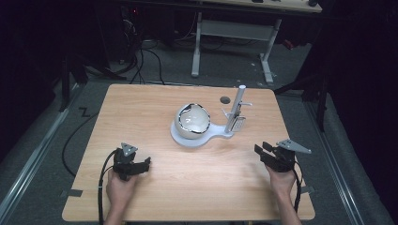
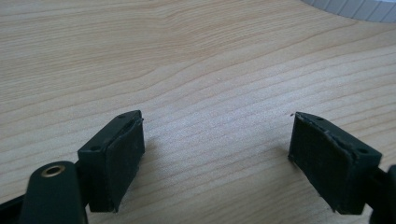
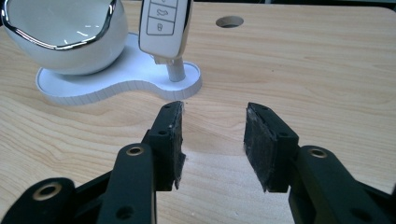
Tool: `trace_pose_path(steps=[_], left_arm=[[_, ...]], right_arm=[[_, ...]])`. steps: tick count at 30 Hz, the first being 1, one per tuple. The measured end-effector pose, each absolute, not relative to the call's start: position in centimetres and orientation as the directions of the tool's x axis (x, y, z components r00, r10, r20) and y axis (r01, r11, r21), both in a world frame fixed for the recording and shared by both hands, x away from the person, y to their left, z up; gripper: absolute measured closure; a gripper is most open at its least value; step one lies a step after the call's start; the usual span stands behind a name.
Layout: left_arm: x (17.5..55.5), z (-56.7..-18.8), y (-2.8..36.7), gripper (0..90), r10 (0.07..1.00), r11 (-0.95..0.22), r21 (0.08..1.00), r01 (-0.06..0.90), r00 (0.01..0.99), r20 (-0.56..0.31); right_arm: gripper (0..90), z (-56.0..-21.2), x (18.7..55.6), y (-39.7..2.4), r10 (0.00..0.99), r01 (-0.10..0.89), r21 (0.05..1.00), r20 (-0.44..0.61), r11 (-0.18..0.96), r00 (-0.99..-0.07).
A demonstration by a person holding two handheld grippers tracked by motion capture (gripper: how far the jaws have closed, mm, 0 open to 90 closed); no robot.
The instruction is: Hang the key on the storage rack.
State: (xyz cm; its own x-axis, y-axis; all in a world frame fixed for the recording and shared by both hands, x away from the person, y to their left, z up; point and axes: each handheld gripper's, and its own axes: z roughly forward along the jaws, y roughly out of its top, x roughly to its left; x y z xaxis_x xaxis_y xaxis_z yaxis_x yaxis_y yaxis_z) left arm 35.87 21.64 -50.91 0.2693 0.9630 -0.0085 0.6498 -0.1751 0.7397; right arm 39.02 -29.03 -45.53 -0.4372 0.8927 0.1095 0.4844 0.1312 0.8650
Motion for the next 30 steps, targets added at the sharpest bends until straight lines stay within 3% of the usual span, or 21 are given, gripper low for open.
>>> trace_pose_path(steps=[30], left_arm=[[35.9,-50.9,21.6,18.6,0.963,-0.175,0.74,0.65,0.269,-0.008]], right_arm=[[56.5,-49.5,41.0,-27.0,0.893,0.573,0.79,0.075,0.218,-0.444]])
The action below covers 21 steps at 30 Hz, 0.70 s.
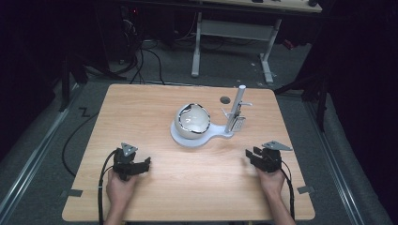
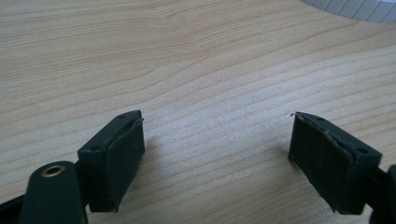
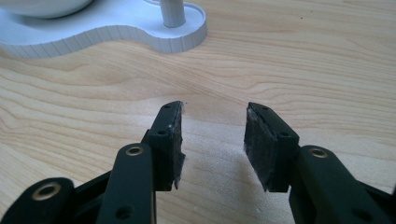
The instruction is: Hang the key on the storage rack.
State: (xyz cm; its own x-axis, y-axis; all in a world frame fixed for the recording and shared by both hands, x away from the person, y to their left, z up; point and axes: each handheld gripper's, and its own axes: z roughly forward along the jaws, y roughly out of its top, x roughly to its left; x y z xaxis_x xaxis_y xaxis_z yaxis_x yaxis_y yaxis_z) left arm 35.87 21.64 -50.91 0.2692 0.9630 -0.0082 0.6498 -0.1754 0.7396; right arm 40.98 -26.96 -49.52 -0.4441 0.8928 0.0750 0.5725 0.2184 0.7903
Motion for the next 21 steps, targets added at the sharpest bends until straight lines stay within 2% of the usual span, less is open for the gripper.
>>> trace_pose_path(steps=[11,17,21], left_arm=[[35.9,-50.9,21.6,18.6,0.963,-0.175,0.74,0.65,0.269,-0.008],[35.9,-50.9,21.6,18.6,0.963,-0.175,0.739,0.65,0.269,-0.008],[35.9,-50.9,21.6,18.6,0.963,-0.175,0.739,0.65,0.27,-0.009]], right_arm=[[52.9,-50.3,41.2,-26.2,0.893,0.579,0.765,0.011,0.282,-0.449],[47.2,-50.4,41.2,-25.7,0.892,0.584,0.745,-0.035,0.323,-0.45],[41.7,-50.4,41.3,-25.7,0.891,0.592,0.74,-0.022,0.319,-0.453]])
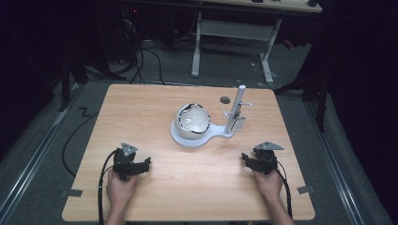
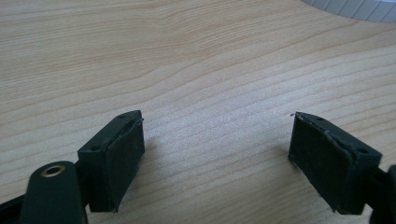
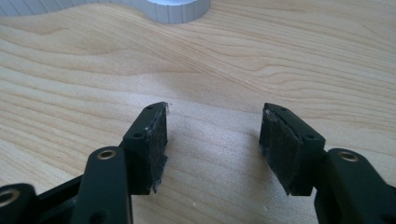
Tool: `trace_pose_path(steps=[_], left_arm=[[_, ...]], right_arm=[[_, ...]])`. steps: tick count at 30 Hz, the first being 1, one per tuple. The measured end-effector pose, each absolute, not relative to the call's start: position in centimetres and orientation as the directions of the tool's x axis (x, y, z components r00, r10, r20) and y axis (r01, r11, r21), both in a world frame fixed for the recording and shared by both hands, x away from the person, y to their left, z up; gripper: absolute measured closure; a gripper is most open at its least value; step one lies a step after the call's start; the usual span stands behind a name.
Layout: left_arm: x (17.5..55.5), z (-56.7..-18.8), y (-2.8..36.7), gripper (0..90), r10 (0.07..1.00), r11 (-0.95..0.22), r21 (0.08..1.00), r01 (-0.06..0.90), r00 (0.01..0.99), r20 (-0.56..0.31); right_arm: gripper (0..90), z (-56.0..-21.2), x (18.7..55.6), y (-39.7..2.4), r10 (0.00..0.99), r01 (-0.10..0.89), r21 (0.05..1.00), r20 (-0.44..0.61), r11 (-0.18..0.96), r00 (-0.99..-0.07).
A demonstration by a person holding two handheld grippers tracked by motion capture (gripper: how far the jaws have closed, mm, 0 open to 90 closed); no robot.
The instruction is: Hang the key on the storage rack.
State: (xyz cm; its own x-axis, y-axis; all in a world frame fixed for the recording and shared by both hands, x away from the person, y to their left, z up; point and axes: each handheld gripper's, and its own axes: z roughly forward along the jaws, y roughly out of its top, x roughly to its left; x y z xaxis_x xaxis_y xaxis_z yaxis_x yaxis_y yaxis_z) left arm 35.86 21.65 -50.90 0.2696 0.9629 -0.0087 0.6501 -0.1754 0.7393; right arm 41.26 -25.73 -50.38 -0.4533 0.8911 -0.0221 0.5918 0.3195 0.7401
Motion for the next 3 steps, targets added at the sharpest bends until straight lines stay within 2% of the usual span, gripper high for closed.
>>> trace_pose_path(steps=[3], left_arm=[[35.85,-50.9,21.65,18.6,0.963,-0.175,0.739,0.65,0.27,-0.009]], right_arm=[[41.4,-50.38,41.26,-25.73,0.891,0.593,0.74,-0.019,0.318,-0.454]])
